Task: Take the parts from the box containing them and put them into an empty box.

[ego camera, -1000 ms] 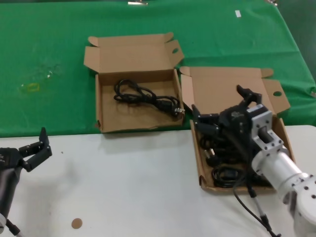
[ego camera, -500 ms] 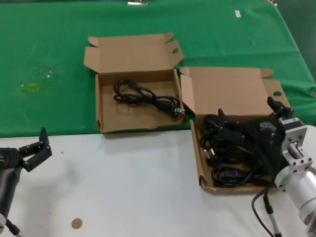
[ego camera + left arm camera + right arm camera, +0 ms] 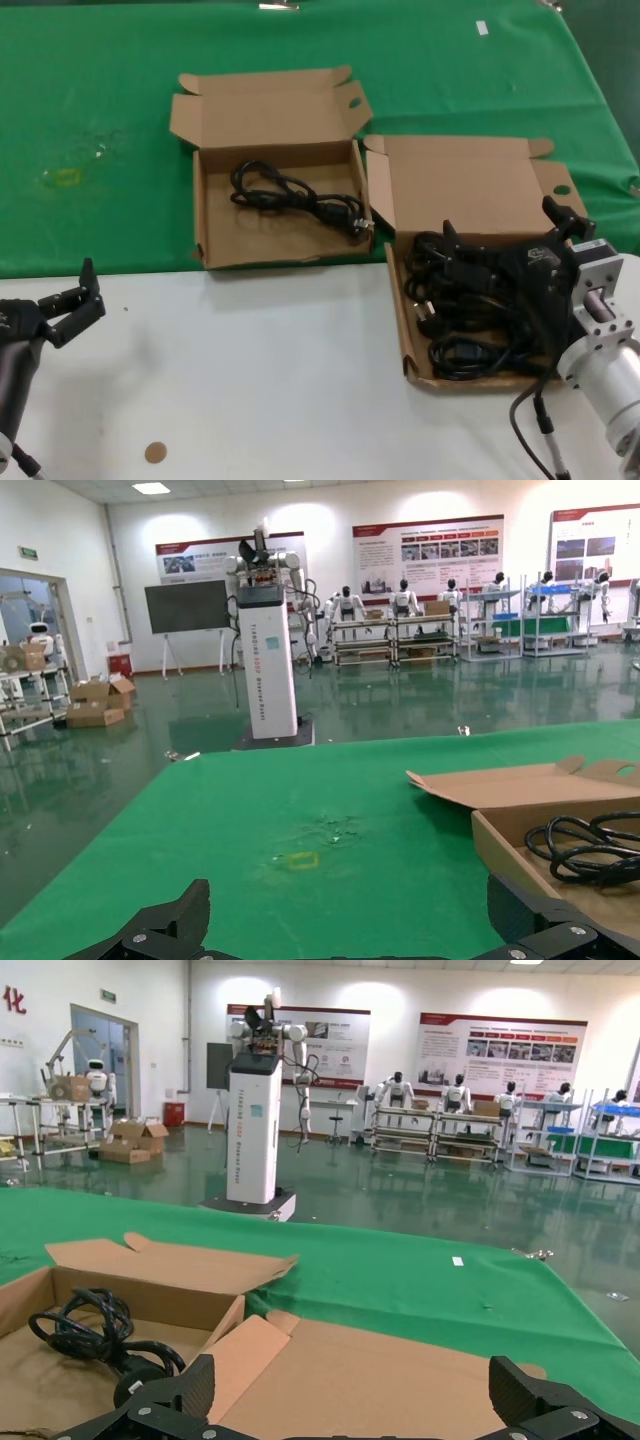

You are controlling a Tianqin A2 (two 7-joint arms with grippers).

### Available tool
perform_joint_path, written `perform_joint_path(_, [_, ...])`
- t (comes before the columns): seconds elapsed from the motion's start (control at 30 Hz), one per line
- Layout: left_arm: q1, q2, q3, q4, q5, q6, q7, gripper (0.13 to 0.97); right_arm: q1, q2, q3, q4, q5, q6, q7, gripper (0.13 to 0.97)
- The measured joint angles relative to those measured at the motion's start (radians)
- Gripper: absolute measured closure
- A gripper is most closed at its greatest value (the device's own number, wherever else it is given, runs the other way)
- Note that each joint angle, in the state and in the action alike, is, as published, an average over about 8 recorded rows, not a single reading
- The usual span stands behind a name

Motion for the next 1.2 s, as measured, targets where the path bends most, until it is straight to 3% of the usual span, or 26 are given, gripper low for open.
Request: perform_joint_path(1.2, [0.0,0.0,0.0,0.0,0.0,0.0,0.0,0.132,0.0,0.0,0.0,0.0,0.0,0.0,0.0,0.129])
